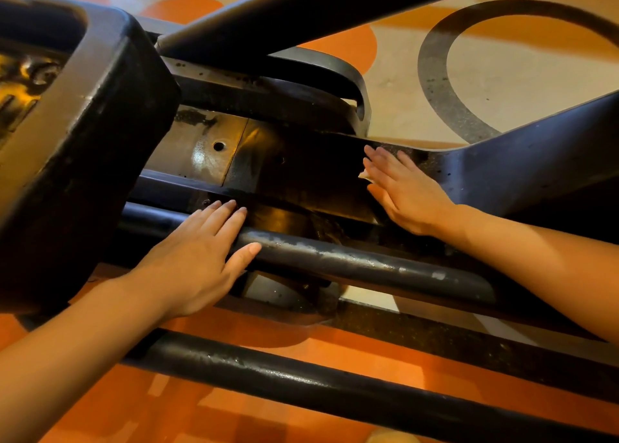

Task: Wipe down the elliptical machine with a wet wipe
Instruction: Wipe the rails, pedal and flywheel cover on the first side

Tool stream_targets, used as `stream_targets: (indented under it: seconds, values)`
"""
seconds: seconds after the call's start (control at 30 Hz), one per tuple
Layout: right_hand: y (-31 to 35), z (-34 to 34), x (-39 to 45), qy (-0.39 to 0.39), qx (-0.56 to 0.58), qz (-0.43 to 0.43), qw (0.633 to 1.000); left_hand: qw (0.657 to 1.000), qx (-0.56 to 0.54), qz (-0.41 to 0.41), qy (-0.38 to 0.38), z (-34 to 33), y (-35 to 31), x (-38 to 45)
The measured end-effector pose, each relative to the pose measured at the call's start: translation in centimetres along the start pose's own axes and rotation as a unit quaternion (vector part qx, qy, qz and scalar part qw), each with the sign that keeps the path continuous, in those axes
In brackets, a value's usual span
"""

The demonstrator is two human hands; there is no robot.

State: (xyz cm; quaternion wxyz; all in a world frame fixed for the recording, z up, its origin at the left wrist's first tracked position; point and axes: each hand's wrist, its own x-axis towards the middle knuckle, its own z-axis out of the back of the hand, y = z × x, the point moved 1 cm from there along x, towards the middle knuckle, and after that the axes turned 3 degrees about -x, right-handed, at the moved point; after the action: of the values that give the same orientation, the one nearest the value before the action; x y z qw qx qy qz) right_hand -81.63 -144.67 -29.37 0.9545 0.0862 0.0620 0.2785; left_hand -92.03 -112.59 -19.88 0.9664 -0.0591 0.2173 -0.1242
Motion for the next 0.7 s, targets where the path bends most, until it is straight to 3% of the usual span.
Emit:
stream_targets:
  seconds: [0.1, 0.27, 0.47, 0.53, 0.7]
  values:
    - [-0.1, -0.4, -1.3, 0.038, 0.007, 0.079, 0.996, 0.998, -0.023, -0.054, 0.021, 0.4, -1.2, 2.0]
    - [-0.9, -0.3, -2.6, 0.049, 0.059, 0.038, 0.996, 0.986, 0.009, -0.156, 0.062, 0.0, -1.7, 6.1]
    - [0.3, -0.8, -2.0, 0.019, 0.048, -0.034, 0.998, 0.950, 0.056, -0.297, -0.077, -0.9, -0.2, 6.0]
    - [0.6, -1.0, -2.3, 0.021, 0.082, -0.049, 0.995, 0.938, 0.072, -0.326, -0.092, -1.3, 0.2, 5.9]
    - [-0.5, -0.2, -3.5, 0.093, 0.097, 0.078, 0.988, 0.926, 0.075, -0.354, -0.110, -1.7, 0.3, 5.9]
